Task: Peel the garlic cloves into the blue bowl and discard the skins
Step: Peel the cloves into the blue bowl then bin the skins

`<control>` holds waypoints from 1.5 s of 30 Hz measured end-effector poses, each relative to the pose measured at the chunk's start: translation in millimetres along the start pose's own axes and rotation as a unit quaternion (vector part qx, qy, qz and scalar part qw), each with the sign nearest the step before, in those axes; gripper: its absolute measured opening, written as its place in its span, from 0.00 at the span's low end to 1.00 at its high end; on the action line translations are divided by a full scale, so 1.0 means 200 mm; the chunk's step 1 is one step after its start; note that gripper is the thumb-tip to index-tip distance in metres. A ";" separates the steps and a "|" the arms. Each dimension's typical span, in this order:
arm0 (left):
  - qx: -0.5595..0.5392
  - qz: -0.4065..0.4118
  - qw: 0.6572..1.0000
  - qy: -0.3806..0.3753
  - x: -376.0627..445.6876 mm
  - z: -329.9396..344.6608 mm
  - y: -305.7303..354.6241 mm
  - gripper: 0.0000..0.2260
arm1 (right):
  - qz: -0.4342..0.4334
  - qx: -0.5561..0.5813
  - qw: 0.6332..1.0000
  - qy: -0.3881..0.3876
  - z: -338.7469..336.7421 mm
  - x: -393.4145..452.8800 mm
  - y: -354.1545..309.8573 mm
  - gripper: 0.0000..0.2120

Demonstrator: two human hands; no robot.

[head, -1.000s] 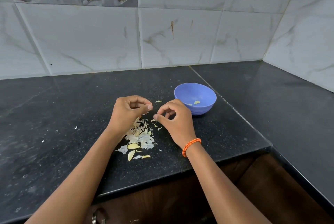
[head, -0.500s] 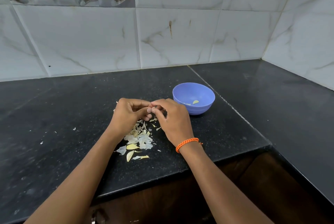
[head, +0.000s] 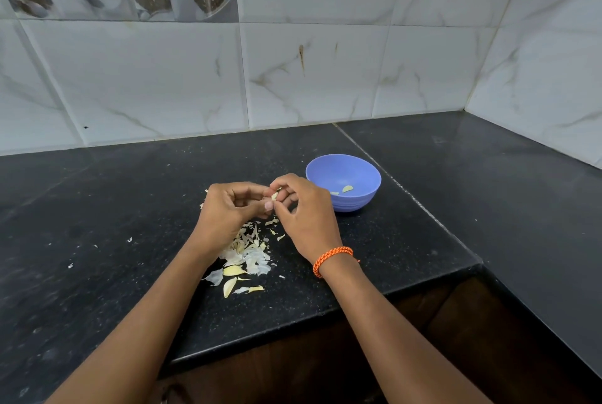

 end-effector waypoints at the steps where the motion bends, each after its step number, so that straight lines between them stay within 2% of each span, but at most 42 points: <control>1: 0.003 -0.003 1.000 0.003 0.00 0.00 0.00 0.08 | 0.005 0.013 1.000 -0.002 0.00 0.00 0.00 0.11; 6: 0.002 0.003 1.000 0.019 0.00 -0.02 0.00 0.06 | 0.011 0.038 0.999 -0.016 -0.01 0.00 0.00 0.09; 11: 0.012 0.008 1.000 0.011 0.00 -0.01 -0.01 0.08 | 0.070 0.084 0.994 0.012 -0.02 0.01 0.00 0.03; 19: 0.006 0.008 1.000 -0.016 0.00 0.00 0.00 0.13 | 0.074 0.084 0.994 0.018 -0.06 0.05 -0.01 0.07; 22: 0.028 0.010 0.999 0.024 0.01 -0.02 0.00 0.11 | 0.057 0.027 0.998 0.021 -0.14 0.10 0.02 0.06; 24: 0.072 0.019 0.995 0.066 0.01 -0.06 0.01 0.08 | 0.051 -0.069 0.996 0.024 -0.22 0.15 0.06 0.06; 26: 0.115 0.027 0.989 0.094 0.02 -0.10 0.00 0.07 | 0.073 -0.156 0.985 0.005 -0.28 0.20 0.13 0.09; 29: 0.148 0.039 0.982 0.107 0.02 -0.12 0.00 0.07 | 0.099 -0.234 0.967 -0.038 -0.33 0.24 0.22 0.14; 32: 0.197 0.059 0.972 0.110 0.01 -0.12 0.02 0.06 | 0.087 -0.270 0.957 -0.059 -0.32 0.24 0.26 0.14; 38: 0.179 0.043 0.976 0.117 0.02 -0.14 0.02 0.08 | 0.054 -0.240 0.969 0.008 -0.34 0.22 0.19 0.13; 41: 0.138 0.032 0.981 0.132 0.03 -0.17 0.01 0.07 | 0.020 -0.147 0.989 0.025 -0.30 0.20 0.10 0.09; 43: 0.094 0.025 0.982 0.161 0.04 -0.20 0.01 0.06 | -0.007 -0.074 0.997 -0.003 -0.25 0.17 0.03 0.07; 45: 0.052 0.010 0.980 0.190 0.05 -0.23 0.00 0.05 | -0.028 -0.029 0.996 -0.080 -0.17 0.14 -0.04 0.06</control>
Point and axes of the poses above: each hand's wrist, its own x-axis towards the middle knuckle, its own z-axis out of the palm, y = z × x, the point moved 3 cm from there along x, towards the middle knuckle, and after that the axes turned 12 degrees about -x, right-handed, at the moved point
